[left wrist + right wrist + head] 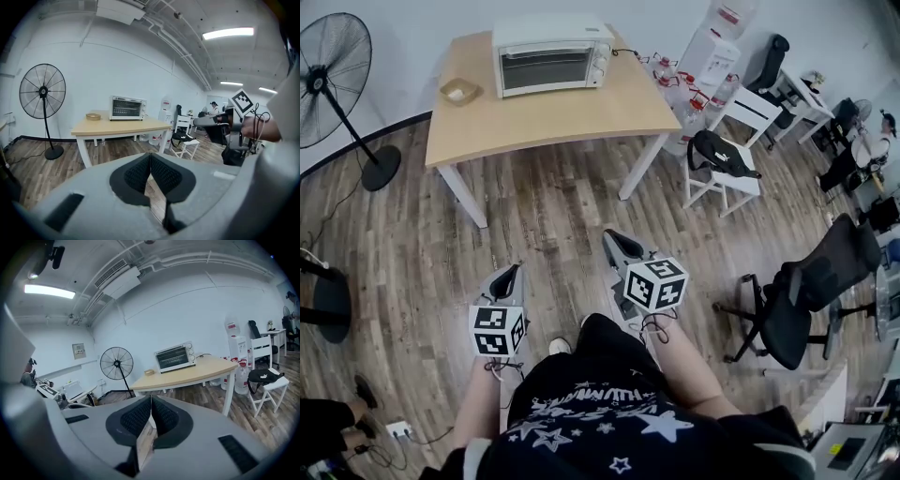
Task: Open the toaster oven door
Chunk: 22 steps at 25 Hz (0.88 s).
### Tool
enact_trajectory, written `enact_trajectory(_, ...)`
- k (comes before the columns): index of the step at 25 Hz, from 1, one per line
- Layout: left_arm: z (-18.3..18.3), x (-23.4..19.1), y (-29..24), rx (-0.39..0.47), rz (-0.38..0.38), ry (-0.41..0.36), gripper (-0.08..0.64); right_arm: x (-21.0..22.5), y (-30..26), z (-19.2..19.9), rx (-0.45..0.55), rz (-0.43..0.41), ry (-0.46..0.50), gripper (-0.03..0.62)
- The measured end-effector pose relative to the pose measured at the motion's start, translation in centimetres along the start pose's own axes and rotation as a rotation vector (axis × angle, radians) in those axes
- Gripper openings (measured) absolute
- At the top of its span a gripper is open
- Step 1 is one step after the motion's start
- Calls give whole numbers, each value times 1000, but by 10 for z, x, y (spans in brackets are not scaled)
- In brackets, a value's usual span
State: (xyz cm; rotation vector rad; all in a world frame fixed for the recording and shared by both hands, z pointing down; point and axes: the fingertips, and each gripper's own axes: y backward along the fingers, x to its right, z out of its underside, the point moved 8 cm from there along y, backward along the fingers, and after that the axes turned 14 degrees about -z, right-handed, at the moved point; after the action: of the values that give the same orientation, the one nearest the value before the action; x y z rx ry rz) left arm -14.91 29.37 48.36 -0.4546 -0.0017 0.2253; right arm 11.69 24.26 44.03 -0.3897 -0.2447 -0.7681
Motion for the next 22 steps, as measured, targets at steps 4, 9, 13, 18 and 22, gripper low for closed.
enact_trajectory(4,-5,-5,-5,6,2,6,20,5,-3,-9,15,0,-9,125)
enact_trajectory(9,-7,-6,-20,-6,-4,-2,20,26,-19,-16,24,-1,-33,172)
enact_trajectory(13,-13,-17,-41,-28,-36,-1,20,47,-49,-26,22,-34,-51,176)
enact_trajectory(18,-37,-27,-81,-24,-69,-6,20,81,-88,-49,20,-69,-54,179)
enact_trajectory(22,-66,-34,-125,-11,-100,-3,20,119,-120,-74,18,-91,-54,181)
